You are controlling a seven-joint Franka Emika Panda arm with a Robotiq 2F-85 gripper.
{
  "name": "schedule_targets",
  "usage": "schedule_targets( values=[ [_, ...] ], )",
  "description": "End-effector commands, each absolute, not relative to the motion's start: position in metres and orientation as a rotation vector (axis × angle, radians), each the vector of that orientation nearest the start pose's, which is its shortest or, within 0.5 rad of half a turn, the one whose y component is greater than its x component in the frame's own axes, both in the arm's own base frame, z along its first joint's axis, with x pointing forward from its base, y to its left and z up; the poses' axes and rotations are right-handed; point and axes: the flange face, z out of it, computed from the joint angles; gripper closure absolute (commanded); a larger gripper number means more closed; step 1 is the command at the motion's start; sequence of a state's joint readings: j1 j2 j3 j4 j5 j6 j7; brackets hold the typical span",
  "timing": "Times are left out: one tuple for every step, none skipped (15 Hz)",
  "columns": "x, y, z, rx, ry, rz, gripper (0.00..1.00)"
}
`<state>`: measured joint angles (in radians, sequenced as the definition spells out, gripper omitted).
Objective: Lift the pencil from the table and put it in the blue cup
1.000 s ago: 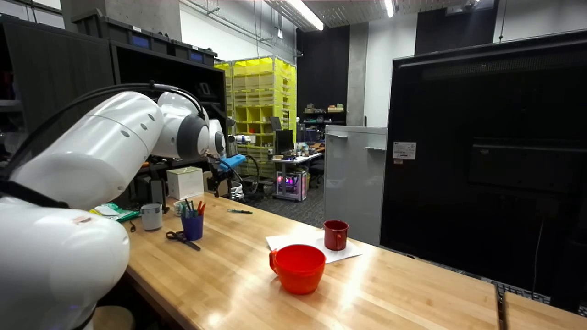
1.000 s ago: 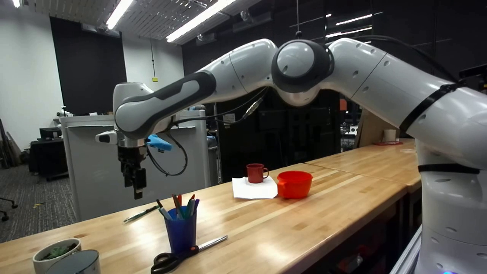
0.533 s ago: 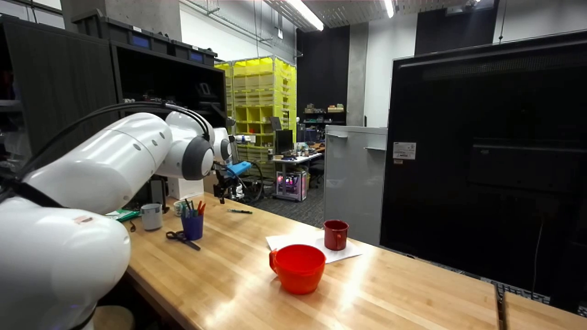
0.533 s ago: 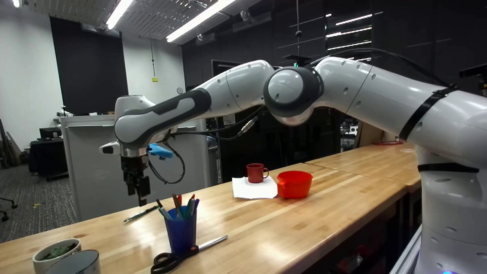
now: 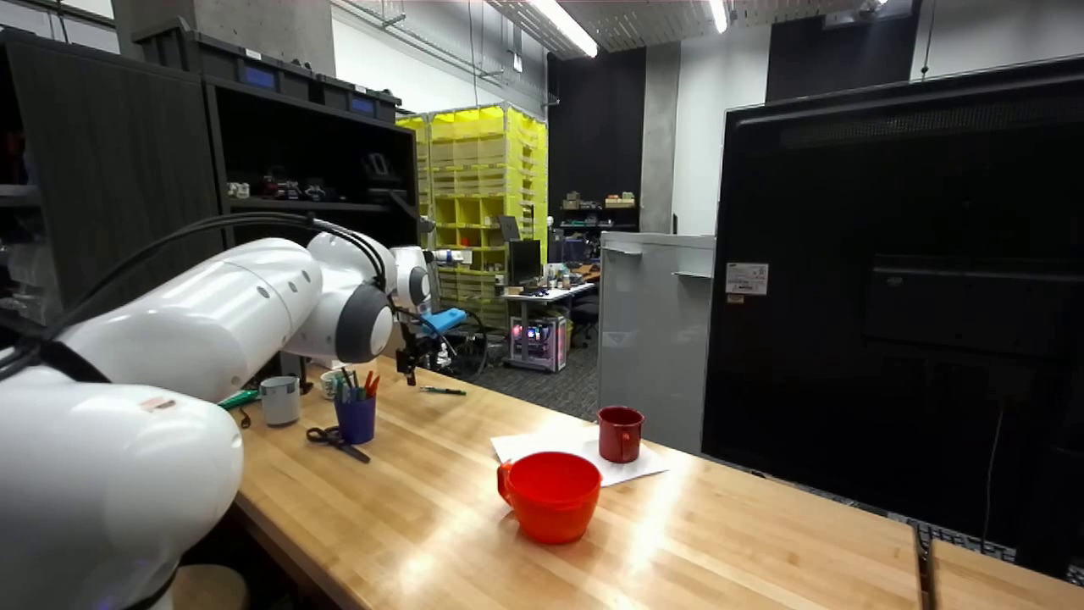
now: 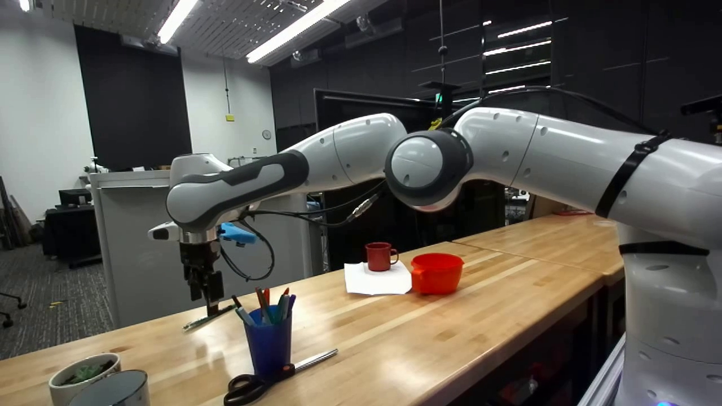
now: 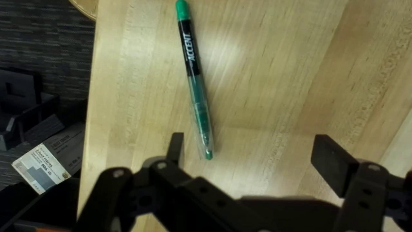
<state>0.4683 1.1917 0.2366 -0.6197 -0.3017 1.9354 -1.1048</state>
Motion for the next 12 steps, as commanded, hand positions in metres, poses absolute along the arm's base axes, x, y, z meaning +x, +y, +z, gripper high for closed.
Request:
schedule_targets(
  values=[
    [0.697, 0.433, 0.264, 1.945, 2.34, 0.184, 0.0],
    [0.696, 0.434, 0.259, 1.947, 2.344, 0.18, 0.0],
    [0.695, 0.435, 0.253, 1.952, 2.348, 0.172, 0.0],
    [0.695, 0.436, 0.249, 1.956, 2.351, 0.17, 0.0],
    [0.694, 0.437, 0.245, 1.958, 2.355, 0.166, 0.0],
    [0.693, 0.437, 0.239, 1.962, 2.361, 0.159, 0.0],
    [0.692, 0.438, 0.236, 1.962, 2.367, 0.159, 0.0],
    [0.691, 0.439, 0.231, 1.962, 2.374, 0.154, 0.0],
    [0.69, 0.439, 0.227, 1.964, 2.379, 0.146, 0.0],
    [0.691, 0.439, 0.226, 1.964, 2.379, 0.15, 0.0],
    [0.691, 0.438, 0.225, 1.965, 2.38, 0.145, 0.0],
    [0.691, 0.438, 0.225, 1.969, 2.382, 0.143, 0.0]
  ],
)
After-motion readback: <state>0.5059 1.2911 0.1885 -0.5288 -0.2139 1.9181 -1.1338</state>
